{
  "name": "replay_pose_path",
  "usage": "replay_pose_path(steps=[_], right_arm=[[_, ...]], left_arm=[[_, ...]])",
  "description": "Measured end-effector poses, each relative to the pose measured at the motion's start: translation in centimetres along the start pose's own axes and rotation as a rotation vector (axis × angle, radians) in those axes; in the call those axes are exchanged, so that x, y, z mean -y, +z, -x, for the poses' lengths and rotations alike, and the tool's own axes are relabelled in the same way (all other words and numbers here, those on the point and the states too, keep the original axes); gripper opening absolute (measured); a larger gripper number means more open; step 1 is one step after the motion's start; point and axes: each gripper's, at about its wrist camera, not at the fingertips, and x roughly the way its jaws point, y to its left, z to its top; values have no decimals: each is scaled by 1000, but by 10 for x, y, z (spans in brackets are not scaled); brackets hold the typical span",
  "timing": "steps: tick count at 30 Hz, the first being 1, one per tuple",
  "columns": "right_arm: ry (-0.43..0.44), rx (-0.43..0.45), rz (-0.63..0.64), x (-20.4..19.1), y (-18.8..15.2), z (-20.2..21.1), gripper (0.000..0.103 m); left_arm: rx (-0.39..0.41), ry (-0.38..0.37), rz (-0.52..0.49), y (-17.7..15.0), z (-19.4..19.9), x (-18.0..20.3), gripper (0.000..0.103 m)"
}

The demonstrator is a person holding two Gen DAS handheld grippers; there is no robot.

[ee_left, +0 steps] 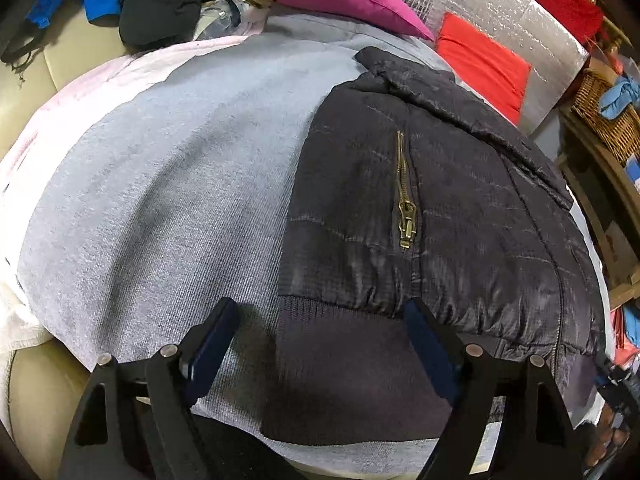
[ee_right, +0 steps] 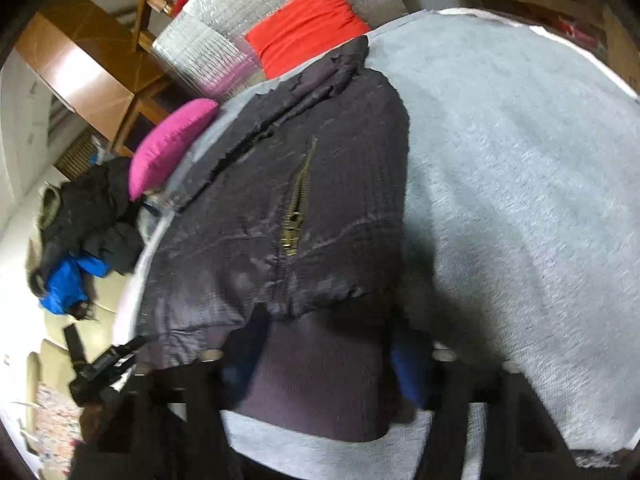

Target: Fold large clothes

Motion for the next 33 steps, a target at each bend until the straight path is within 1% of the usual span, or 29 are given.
replay_pose_path(steps=[1,3,4,5,6,7,8,10,11,12,13,14,15,16,17,22,24,26,28,29,30,31,32,33], right_arm=[[-10,-7,-1,2,0,-3,42],[4,-7,-14,6,1,-3,42],[11,-8,-20,7,2,-3,46],[32,-8,-31,9,3,-4,53],[48,-5,-38,9,4,-4,57],[58,-5,-41,8,5,-5,64],[55,-6,-36,6,6,-6,67],[38,-8,-11,3,7,-11,67],[27,-9,-11,2,9,-12,59],[10,-16,-15,2,10,-13,51],[18,-29,-24,4,11,-14,33],[31,-34,-33,7,12,-13,26],[40,-47,-31,8,12,-12,20],[40,-50,-21,7,12,-9,16],[36,-45,-8,4,12,-5,14],[39,0,47,-17,19,27,12],[33,11,73,-23,18,41,11],[26,5,78,-22,16,47,11],[-5,-33,55,-7,10,38,11],[-14,-66,28,4,5,27,11],[-7,-85,-2,12,2,20,12],[2,-89,-25,18,4,16,16],[11,-85,-45,22,3,14,18],[22,-78,-59,24,4,14,20]], left_arm=[[-3,-2,3,0,0,0,85],[-10,0,3,1,-1,2,85],[-12,1,2,1,-1,2,85],[-14,-2,3,2,-1,3,85],[-16,-5,2,3,-3,4,85],[-17,-9,-2,3,-3,5,85],[-19,-6,-10,3,-3,7,85],[-20,-2,-34,2,-4,9,69],[-34,-6,-40,2,-5,9,44],[-43,4,-44,3,-5,10,38],[-38,23,-52,4,-4,10,28],[-38,37,-63,5,-3,10,19],[-39,24,-65,6,-1,10,14],[-37,17,-64,7,2,9,13],[-25,14,-70,8,6,10,11],[78,7,-112,6,47,22,9],[98,-1,-111,4,59,20,9],[88,-3,-102,-1,60,15,9],[38,5,-102,-9,47,11,9],[2,21,-95,-15,34,7,10],[-14,31,-88,-17,27,5,13],[-28,44,-80,-19,20,2,16],[-30,61,-71,-19,16,0,23],[-27,64,-54,-19,15,-2,27]])
